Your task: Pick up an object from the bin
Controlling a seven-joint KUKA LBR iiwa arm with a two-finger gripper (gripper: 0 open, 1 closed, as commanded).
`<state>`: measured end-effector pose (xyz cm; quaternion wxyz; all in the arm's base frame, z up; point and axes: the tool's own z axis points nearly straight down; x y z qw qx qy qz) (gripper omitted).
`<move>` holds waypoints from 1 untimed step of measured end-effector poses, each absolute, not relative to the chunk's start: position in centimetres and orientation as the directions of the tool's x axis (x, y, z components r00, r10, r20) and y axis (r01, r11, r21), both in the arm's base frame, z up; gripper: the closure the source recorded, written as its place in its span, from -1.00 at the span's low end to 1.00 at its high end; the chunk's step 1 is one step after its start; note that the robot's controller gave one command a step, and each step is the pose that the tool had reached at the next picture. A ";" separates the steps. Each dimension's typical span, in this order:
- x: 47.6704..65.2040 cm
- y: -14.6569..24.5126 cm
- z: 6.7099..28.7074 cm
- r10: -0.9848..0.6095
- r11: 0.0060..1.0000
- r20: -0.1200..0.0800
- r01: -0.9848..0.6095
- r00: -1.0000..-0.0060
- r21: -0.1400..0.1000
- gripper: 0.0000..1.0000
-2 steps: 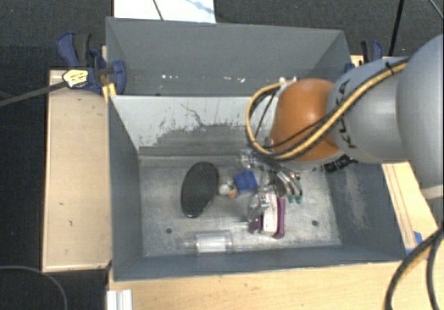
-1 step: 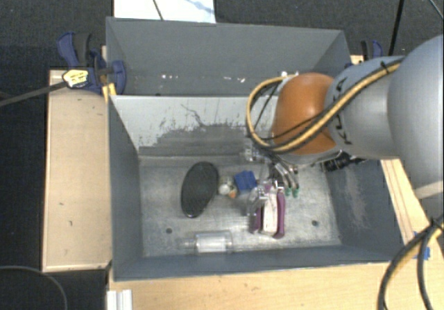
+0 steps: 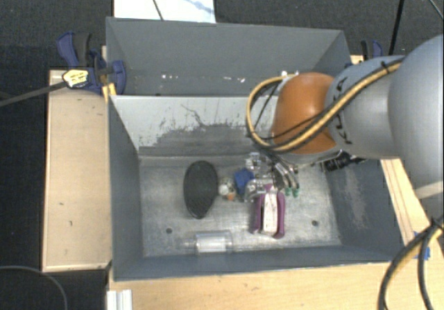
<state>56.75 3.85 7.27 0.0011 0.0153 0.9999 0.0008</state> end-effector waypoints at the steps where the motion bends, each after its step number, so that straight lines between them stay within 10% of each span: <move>1: 56.1 7.3 24.4 0.022 1.000 -0.011 0.022 -1.000 0.003 1.00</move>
Offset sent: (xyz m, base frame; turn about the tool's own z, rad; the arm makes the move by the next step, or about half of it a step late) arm -0.0089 0.0332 0.1660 -0.0046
